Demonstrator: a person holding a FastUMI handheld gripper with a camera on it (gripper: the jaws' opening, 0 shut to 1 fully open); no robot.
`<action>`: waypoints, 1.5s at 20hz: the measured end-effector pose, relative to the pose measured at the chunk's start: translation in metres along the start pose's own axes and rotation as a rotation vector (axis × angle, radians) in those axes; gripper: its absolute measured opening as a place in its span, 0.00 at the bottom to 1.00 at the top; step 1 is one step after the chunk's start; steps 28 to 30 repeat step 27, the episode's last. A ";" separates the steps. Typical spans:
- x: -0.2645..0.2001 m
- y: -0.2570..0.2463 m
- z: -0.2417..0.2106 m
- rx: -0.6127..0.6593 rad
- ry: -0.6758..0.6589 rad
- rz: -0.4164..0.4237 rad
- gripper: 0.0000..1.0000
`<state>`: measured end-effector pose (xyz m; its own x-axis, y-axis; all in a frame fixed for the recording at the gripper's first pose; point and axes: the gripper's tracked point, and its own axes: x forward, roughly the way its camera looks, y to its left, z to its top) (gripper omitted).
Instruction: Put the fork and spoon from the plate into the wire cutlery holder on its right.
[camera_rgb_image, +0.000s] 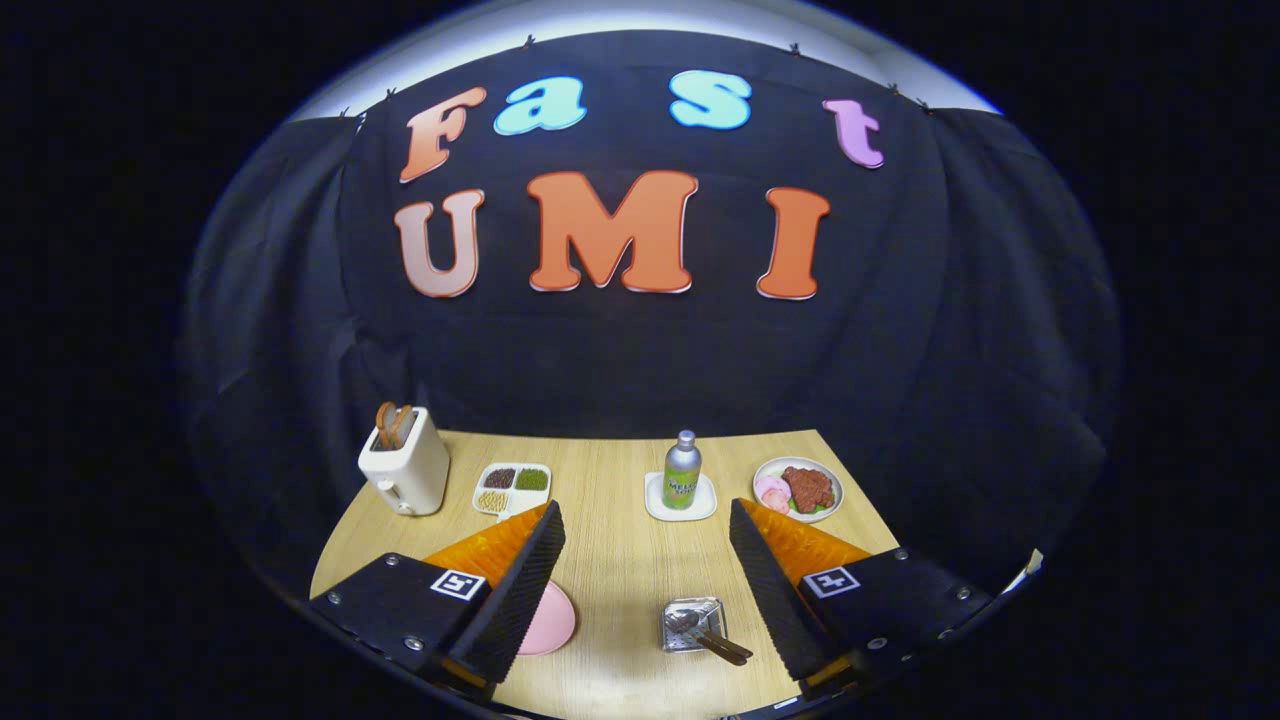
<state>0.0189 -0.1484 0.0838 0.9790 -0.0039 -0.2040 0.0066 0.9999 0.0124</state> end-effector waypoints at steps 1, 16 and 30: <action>-0.007 0.003 0.003 0.010 -0.021 -0.001 0.99; -0.055 0.020 0.025 0.117 -0.169 -0.016 0.99; -0.059 0.028 0.017 0.125 -0.183 -0.021 0.99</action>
